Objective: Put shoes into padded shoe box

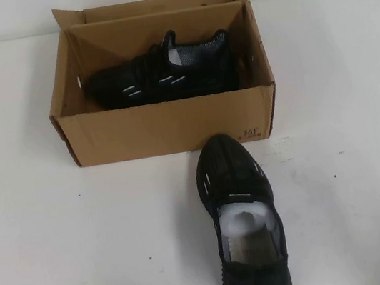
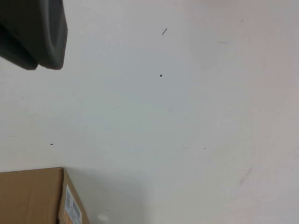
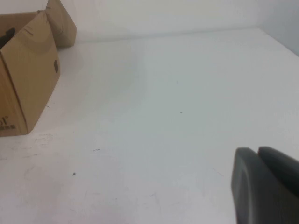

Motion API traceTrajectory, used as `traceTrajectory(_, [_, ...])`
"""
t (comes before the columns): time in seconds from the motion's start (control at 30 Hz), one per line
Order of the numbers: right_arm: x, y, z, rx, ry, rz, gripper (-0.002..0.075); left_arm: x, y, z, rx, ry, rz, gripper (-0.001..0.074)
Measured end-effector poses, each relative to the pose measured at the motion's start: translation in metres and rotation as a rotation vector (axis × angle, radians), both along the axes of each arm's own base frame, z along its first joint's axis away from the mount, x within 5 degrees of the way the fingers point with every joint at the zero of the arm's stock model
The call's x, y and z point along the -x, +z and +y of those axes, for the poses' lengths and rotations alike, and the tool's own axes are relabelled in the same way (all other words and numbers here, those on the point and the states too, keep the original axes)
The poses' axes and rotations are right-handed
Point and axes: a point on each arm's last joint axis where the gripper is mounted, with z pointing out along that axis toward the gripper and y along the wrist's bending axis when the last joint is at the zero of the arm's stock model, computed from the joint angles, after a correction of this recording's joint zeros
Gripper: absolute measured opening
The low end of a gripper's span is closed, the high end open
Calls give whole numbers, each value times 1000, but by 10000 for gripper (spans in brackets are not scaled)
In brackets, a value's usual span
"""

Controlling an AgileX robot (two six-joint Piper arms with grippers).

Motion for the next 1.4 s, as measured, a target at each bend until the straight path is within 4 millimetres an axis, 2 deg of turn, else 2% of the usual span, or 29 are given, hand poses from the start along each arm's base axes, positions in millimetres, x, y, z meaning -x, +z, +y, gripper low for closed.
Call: traceTrajectory(1.4, [0, 2, 1, -57, 3, -19, -6, 0, 0, 0, 0, 0, 0, -4])
